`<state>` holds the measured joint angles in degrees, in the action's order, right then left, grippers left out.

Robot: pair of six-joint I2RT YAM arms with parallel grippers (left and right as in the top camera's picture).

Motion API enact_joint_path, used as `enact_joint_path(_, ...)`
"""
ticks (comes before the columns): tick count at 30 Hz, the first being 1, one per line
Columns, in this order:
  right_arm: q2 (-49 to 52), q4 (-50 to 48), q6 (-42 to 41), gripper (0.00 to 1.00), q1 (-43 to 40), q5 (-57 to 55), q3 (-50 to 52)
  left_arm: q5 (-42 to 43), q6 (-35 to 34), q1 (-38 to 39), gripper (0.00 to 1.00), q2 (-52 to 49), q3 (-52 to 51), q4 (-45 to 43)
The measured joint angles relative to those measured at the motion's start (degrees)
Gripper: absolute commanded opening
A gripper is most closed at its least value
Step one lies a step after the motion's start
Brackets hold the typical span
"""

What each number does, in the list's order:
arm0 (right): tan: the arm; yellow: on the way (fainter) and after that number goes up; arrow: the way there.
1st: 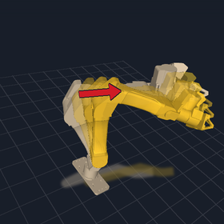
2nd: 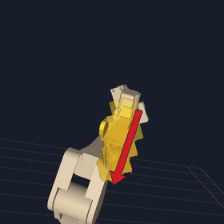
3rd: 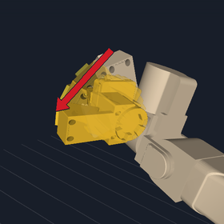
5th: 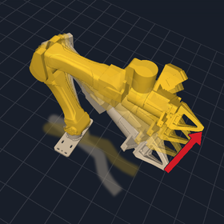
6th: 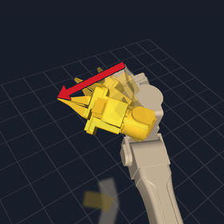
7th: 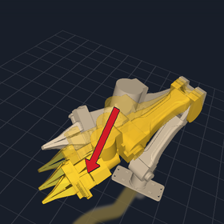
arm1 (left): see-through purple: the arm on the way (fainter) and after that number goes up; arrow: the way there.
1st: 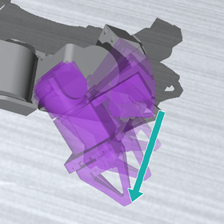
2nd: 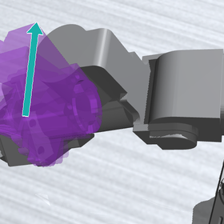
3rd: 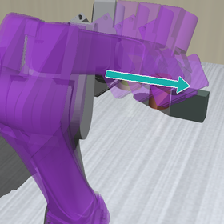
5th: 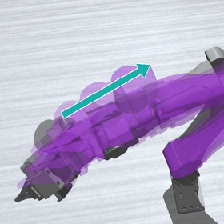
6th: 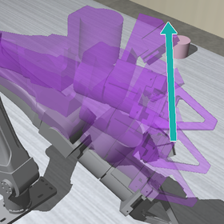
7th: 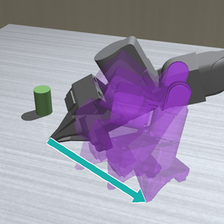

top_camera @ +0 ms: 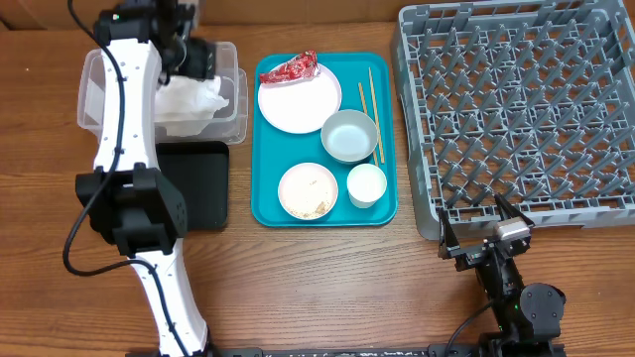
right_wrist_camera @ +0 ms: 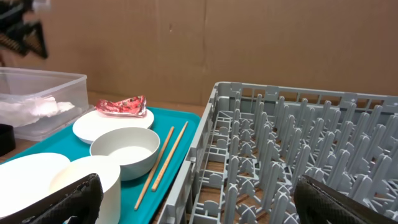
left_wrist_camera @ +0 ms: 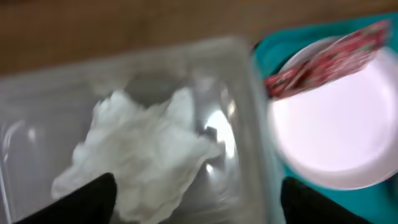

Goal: Sort waste into correct bins and load items into the dishwasher
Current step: 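Return the left gripper to the plate and grasp the red wrapper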

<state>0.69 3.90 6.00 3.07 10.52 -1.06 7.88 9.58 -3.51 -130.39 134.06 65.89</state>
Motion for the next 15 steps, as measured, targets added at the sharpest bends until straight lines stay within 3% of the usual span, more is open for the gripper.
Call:
enact_joint_path(6, 0.0, 0.0, 0.0, 1.0, 0.0, 0.0, 0.0, 3.5, 8.3, 8.2, 0.99, 1.2, 2.0, -7.6)
enact_joint_path(15, 0.0, 0.0, 0.0, 1.0, 0.0, 0.0, 0.0, -4.7, 13.6, 20.7, 0.98, -8.4, 2.1, -19.7)
